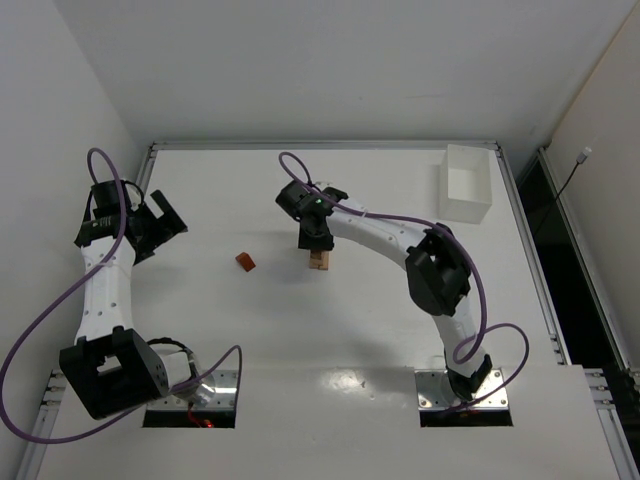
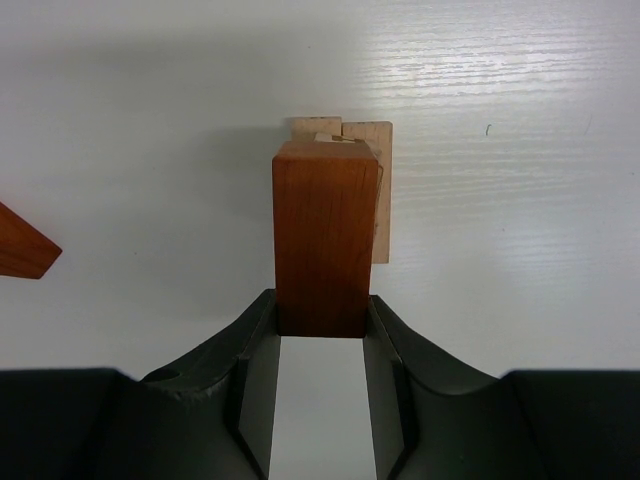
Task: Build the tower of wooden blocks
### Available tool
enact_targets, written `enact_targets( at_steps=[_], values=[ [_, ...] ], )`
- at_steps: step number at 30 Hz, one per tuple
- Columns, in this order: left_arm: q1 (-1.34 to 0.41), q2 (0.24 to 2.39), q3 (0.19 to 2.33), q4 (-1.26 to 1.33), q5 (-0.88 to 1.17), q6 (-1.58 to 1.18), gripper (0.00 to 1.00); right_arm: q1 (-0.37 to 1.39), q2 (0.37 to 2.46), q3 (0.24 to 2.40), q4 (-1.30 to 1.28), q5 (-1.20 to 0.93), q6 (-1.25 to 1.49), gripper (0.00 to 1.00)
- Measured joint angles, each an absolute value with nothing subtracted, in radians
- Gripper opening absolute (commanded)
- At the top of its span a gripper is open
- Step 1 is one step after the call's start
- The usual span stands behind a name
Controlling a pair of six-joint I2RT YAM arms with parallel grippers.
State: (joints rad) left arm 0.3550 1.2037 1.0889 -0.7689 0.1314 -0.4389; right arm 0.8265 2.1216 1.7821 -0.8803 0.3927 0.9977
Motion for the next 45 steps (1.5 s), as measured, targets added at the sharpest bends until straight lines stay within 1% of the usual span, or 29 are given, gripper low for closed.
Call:
enact_targets(
  at_steps=[1, 2, 4, 5, 7, 9, 10, 12, 17, 18, 19, 23, 27, 33, 37, 41, 44, 45],
  values=[
    [0.355, 1.204, 1.089, -0.769, 0.131, -0.439, 1.0, 0.826, 2.122, 1.782, -0.88, 0.393, 0.998, 0.12],
    [0.355, 1.204, 1.089, -0.769, 0.131, -0.439, 1.0, 0.826, 2.121, 1.781, -0.879, 0.393, 0.998, 0.26],
    [0.355, 1.204, 1.089, -0.769, 0.131, -0.439, 1.0, 0.826, 2.12, 1.778, -0.876, 0.392, 0.994, 0.34],
    [0.355, 1.204, 1.089, -0.769, 0.131, -0.439, 1.0, 0.826, 2.119, 1.778, -0.875, 0.392, 0.994, 0.48],
    [0.355, 1.204, 1.089, -0.769, 0.131, -0.439, 1.0, 0.826, 2.119, 1.767, -0.867, 0.385, 0.989, 0.53],
    [0.355, 1.204, 1.089, -0.769, 0.131, -0.439, 1.0, 0.826, 2.119, 1.747, -0.868, 0.38, 0.985, 0.66],
    [0.355, 1.204, 1.089, -0.769, 0.131, -0.439, 1.0, 0.826, 2.119, 1.742, -0.869, 0.378, 0.982, 0.69],
    [0.355, 1.204, 1.089, -0.768, 0.131, -0.439, 1.0, 0.826, 2.119, 1.73, -0.863, 0.368, 0.966, 0.76],
    [0.355, 1.204, 1.089, -0.768, 0.131, -0.439, 1.0, 0.826, 2.1, 1.668, -0.804, 0.349, 0.911, 0.85],
    [0.355, 1.204, 1.089, -0.767, 0.131, -0.439, 1.0, 0.827, 2.088, 1.648, -0.785, 0.344, 0.895, 0.9],
    [0.355, 1.203, 1.087, -0.766, 0.131, -0.438, 1.0, 0.827, 2.073, 1.626, -0.76, 0.338, 0.877, 0.92],
    [0.355, 1.19, 1.055, -0.751, 0.139, -0.424, 1.0, 0.83, 1.959, 1.513, -0.636, 0.291, 0.751, 0.96],
    [0.355, 1.171, 1.008, -0.749, 0.178, -0.403, 1.0, 0.835, 1.795, 1.434, -0.51, 0.241, 0.592, 0.96],
    [0.349, 1.173, 0.977, -0.738, 0.356, -0.329, 1.0, 0.826, 1.591, 1.376, -0.396, 0.238, 0.385, 0.96],
    [0.257, 1.25, 1.016, -0.739, 0.38, -0.278, 1.0, 0.781, 1.493, 1.315, -0.374, 0.263, 0.265, 0.96],
    [0.092, 1.396, 1.154, -0.735, 0.37, -0.215, 1.0, 0.693, 1.433, 1.274, -0.399, 0.284, 0.157, 0.96],
    [-0.017, 1.504, 1.271, -0.735, 0.357, -0.167, 0.84, 0.625, 1.392, 1.25, -0.435, 0.307, 0.088, 0.96],
    [-0.047, 1.537, 1.305, -0.735, 0.348, -0.152, 0.81, 0.607, 1.375, 1.238, -0.445, 0.312, 0.072, 0.96]
  ],
)
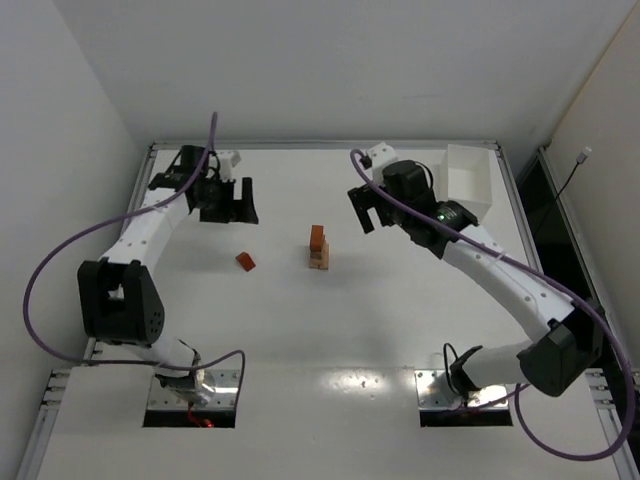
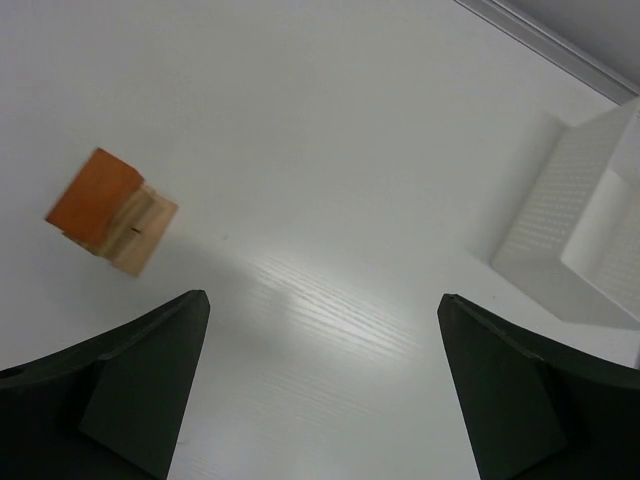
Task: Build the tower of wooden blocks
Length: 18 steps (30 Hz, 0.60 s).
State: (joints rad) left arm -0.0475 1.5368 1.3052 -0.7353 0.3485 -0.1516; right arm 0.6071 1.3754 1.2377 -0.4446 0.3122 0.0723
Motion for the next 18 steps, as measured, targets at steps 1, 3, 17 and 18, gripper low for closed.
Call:
enact_targets(
  at_steps=[1, 3, 17, 18],
  values=[
    [-0.081, 1.576, 1.342, -0.735, 0.338, -0.136, 0.77, 0.587, 1.351, 1.223, -0.462, 0.315, 0.056, 0.96],
    [-0.137, 1.644, 1.391, -0.735, 0.326, -0.112, 0.64, 0.55, 1.305, 1.2, -0.491, 0.318, 0.036, 0.96],
    [-0.264, 2.054, 1.816, -0.761, 0.324, -0.106, 0.07, 0.399, 1.124, 1.121, -0.597, 0.295, 0.057, 0.96],
    [-0.274, 2.067, 1.827, -0.761, 0.329, -0.109, 0.07, 0.391, 1.124, 1.12, -0.603, 0.291, 0.061, 0.96]
  ],
)
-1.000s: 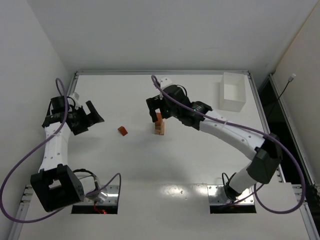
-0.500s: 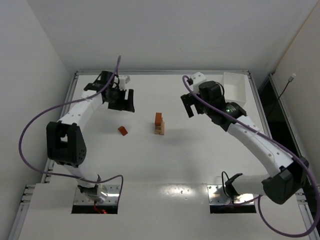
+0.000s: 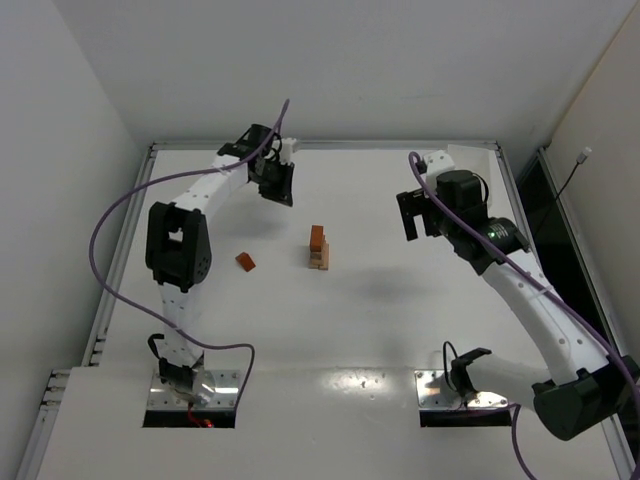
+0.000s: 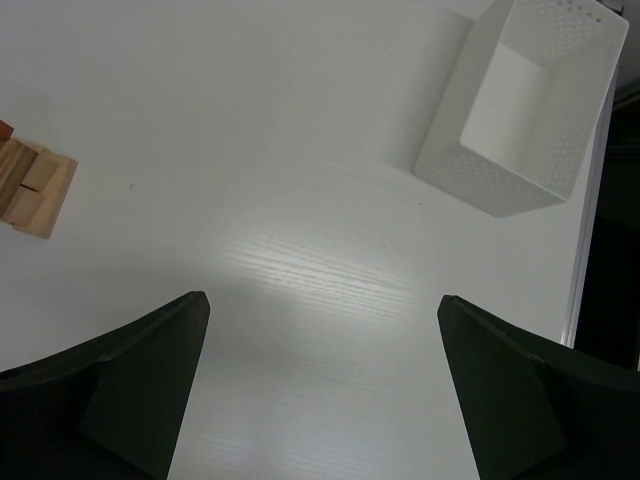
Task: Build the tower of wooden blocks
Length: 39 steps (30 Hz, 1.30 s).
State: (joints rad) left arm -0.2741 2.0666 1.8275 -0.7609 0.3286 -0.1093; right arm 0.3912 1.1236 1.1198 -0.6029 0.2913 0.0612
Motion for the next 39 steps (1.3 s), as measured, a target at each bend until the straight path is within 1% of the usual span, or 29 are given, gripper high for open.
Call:
enact_targets(
  at_steps=[1, 4, 5, 6, 8, 12, 16, 17, 19, 20, 23, 24, 26, 29, 30, 32, 39],
  values=[
    [-0.284, 2.078, 1.835, -0.762, 0.334, -0.11, 0.12, 0.385, 1.124, 1.119, -0.607, 0.287, 0.064, 0.96],
    [-0.314, 2.122, 1.873, -0.771, 0.386, -0.089, 0.23, 0.366, 1.124, 1.118, -0.611, 0.276, 0.072, 0.96],
    [-0.321, 2.133, 1.885, -0.776, 0.401, -0.077, 0.23, 0.363, 1.124, 1.118, -0.611, 0.271, 0.074, 0.96],
    [-0.329, 2.149, 1.908, -0.788, 0.419, -0.062, 0.26, 0.36, 1.124, 1.118, -0.612, 0.258, 0.076, 0.96],
    [-0.343, 2.174, 1.941, -0.794, 0.447, -0.032, 0.28, 0.36, 1.124, 1.118, -0.613, 0.247, 0.078, 0.96],
    [-0.357, 2.207, 2.008, -0.847, 0.482, 0.047, 0.29, 0.356, 1.125, 1.118, -0.615, 0.215, 0.08, 0.96],
    [-0.368, 2.283, 2.165, -0.918, 0.471, 0.165, 0.29, 0.353, 1.126, 1.118, -0.615, 0.194, 0.08, 0.96],
    [-0.371, 2.303, 2.201, -0.939, 0.456, 0.207, 0.25, 0.352, 1.126, 1.118, -0.615, 0.186, 0.08, 0.96],
    [-0.379, 2.316, 2.219, -0.963, 0.43, 0.287, 0.24, 0.35, 1.126, 1.118, -0.615, 0.172, 0.08, 0.96],
    [-0.384, 2.319, 2.22, -0.98, 0.417, 0.33, 0.2, 0.348, 1.126, 1.118, -0.615, 0.168, 0.08, 0.96],
    [-0.401, 2.327, 2.22, -1.02, 0.387, 0.437, 0.15, 0.34, 1.126, 1.118, -0.615, 0.152, 0.08, 0.95],
    [-0.406, 2.328, 2.22, -1.032, 0.381, 0.468, 0.12, 0.337, 1.126, 1.118, -0.615, 0.148, 0.08, 0.95],
    [-0.412, 2.328, 2.22, -1.049, 0.376, 0.513, 0.12, 0.33, 1.126, 1.118, -0.615, 0.144, 0.08, 0.95],
    [-0.414, 2.328, 2.22, -1.063, 0.378, 0.552, 0.17, 0.319, 1.126, 1.118, -0.615, 0.132, 0.08, 0.93],
    [-0.414, 2.328, 2.22, -1.066, 0.38, 0.562, 0.22, 0.315, 1.126, 1.118, -0.615, 0.127, 0.08, 0.93],
    [-0.414, 2.328, 2.22, -1.069, 0.386, 0.573, 0.26, 0.309, 1.126, 1.114, -0.614, 0.12, 0.08, 0.93],
    [-0.414, 2.328, 2.215, -1.087, 0.421, 0.59, 0.3, 0.29, 1.126, 1.107, -0.615, 0.1, 0.08, 0.93]
  ],
)
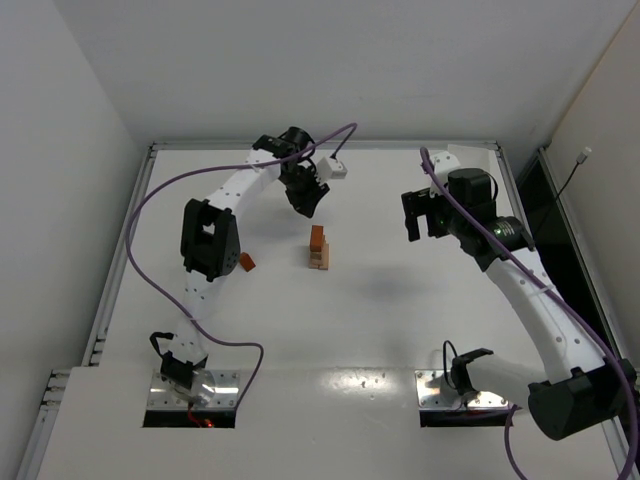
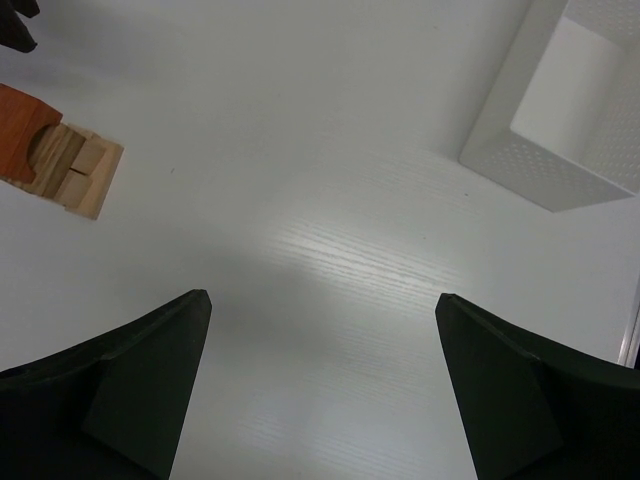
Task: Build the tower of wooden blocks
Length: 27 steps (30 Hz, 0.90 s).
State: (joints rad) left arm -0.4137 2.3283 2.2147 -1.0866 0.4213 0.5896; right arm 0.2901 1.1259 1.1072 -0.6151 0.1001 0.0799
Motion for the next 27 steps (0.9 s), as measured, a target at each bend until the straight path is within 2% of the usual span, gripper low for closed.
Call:
enact_targets(
  at_steps=[11, 27],
  values=[
    [-0.418, 2.328, 2.202, -1.131, 0.489, 0.598, 0.39, 0.283, 1.126, 1.103, -0.615, 0.072, 0.083, 0.91],
    [-0.424, 2.328, 2.201, -1.155, 0.53, 0.605, 0.4, 0.264, 1.126, 1.086, -0.615, 0.049, 0.087, 0.91]
  ],
)
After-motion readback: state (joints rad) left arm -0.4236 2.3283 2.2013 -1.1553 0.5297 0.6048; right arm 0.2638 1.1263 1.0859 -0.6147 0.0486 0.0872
